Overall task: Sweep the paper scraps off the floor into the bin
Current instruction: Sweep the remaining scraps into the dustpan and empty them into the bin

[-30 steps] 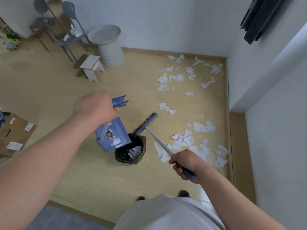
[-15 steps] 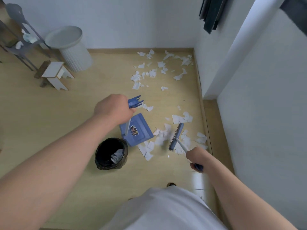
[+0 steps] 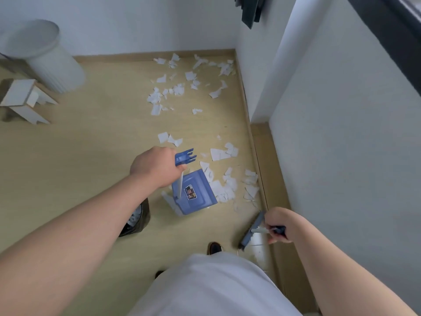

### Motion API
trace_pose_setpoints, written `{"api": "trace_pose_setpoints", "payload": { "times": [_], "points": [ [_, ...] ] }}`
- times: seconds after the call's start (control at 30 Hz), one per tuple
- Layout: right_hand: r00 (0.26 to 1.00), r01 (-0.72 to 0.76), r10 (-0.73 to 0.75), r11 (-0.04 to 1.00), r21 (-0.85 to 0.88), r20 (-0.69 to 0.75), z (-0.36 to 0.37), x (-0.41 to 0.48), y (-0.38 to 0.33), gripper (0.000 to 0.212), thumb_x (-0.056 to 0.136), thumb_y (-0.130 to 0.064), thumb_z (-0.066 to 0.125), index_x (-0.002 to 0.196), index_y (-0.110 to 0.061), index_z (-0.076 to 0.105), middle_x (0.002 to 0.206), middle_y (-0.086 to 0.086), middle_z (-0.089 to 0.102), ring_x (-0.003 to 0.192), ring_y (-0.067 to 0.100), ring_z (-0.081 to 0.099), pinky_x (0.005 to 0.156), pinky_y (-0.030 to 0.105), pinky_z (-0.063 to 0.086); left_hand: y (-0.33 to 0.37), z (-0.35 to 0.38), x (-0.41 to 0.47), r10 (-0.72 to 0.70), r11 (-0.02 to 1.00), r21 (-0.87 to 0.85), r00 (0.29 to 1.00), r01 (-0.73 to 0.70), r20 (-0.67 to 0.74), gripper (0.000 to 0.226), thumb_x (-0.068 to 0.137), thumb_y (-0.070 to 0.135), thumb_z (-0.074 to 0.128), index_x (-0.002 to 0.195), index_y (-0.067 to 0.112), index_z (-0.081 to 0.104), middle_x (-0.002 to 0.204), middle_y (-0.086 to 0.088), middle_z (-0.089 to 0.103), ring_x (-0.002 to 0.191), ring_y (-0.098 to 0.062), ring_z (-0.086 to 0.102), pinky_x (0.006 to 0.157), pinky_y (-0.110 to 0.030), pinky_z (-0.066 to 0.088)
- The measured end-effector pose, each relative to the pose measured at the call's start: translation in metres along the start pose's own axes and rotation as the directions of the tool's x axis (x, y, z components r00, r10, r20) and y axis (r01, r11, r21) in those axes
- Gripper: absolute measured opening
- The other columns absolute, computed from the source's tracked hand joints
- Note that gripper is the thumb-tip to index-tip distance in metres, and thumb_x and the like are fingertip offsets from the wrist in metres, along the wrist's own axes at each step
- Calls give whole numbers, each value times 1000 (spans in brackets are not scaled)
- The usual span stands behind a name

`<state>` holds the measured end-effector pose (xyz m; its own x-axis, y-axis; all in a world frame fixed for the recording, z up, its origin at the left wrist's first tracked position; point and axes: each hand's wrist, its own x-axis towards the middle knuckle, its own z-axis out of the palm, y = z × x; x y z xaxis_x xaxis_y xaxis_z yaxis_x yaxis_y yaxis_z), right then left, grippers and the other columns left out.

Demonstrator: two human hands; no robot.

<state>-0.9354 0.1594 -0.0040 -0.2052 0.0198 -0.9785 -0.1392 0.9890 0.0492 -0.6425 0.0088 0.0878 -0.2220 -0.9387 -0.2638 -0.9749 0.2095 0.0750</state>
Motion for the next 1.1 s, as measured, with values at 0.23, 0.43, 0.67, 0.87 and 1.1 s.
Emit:
{"api": "trace_pose_setpoints", "payload": {
  "times": [0.23, 0.43, 0.67, 0.87, 1.1],
  "points": [
    [998, 61, -60, 932, 356, -12, -28, 24, -5, 11, 90, 7, 46, 88, -4, 51, 82, 17, 54, 27, 17, 53, 36, 22, 49, 11, 5, 17, -25, 1000, 14, 1000, 24, 14, 40, 89, 57, 54, 68, 23, 50, 70, 5, 56, 65, -22, 57, 51, -25, 35],
    [1000, 12, -24, 853, 522, 16, -20, 26, -85, 8, 95, -9, 50, 90, -4, 51, 78, 14, 50, 22, 14, 43, 27, 17, 43, 1, 6, 31, -83, 997, -1, 997, 83, -2, 39, 91, 57, 52, 70, 24, 48, 69, 5, 54, 68, -25, 57, 53, -26, 36],
    [988, 155, -146, 955, 251, -54, 10, 37, -176, 11, 93, -1, 43, 101, -6, 49, 95, 12, 53, 40, 13, 50, 27, 12, 36, -28, 15, 65, -151, 988, -42, 988, 150, -28, 34, 93, 55, 50, 75, 26, 48, 66, 6, 47, 68, -26, 54, 55, -28, 36],
    [956, 264, -254, 963, 51, -150, 28, 50, -208, 13, 94, -2, 37, 91, -2, 49, 71, 11, 52, 21, 10, 38, 31, 12, 28, -68, 22, 104, -244, 966, -110, 966, 234, -85, 35, 94, 55, 50, 78, 24, 53, 70, 4, 53, 69, -26, 55, 52, -27, 33],
    [930, 251, -262, 965, -75, -259, 64, 32, -217, 17, 94, -7, 44, 104, 2, 54, 73, 10, 57, 40, 14, 45, 39, 18, 33, -116, 16, 142, -211, 968, -161, 973, 194, -98, 32, 95, 50, 51, 84, 20, 58, 74, -2, 59, 68, -29, 56, 56, -29, 40]
  ]
}}
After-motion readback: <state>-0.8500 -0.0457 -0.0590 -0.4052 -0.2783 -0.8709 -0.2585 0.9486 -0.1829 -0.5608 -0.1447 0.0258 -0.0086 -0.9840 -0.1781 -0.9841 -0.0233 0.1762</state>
